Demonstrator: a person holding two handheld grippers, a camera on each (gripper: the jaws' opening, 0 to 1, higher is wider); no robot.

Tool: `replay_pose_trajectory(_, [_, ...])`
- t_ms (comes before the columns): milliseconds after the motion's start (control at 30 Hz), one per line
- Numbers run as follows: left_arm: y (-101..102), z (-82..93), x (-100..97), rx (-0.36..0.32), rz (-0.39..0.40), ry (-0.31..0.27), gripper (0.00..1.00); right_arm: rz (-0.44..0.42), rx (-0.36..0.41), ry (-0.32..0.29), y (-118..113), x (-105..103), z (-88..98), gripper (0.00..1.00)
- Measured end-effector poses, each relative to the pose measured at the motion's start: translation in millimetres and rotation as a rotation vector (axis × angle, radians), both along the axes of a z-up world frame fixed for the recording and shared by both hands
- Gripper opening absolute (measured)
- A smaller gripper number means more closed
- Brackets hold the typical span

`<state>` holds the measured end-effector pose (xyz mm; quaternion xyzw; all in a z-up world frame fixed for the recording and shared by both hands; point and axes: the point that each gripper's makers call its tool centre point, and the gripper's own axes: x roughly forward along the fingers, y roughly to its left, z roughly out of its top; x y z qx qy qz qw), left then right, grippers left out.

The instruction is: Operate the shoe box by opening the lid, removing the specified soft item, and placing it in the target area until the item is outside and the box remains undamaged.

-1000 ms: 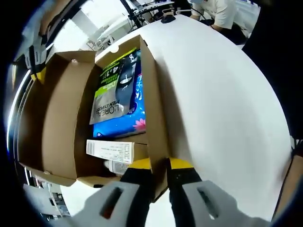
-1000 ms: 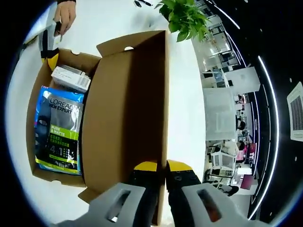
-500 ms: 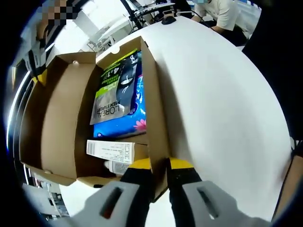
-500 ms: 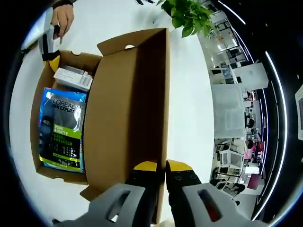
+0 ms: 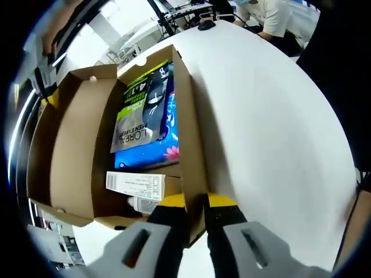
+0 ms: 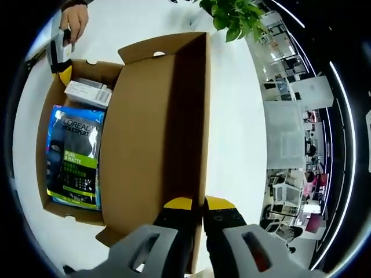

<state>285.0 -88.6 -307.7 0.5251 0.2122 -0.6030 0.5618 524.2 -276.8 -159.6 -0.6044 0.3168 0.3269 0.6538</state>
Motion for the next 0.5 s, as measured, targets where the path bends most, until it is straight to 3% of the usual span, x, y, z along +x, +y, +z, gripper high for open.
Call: replay_pose_trajectory(500, [-0.6,0.3,0.7,0.004,0.0,0.002,0.1,-0.016,0.02,0.097,-3.1,12.5,-15.2,0.03])
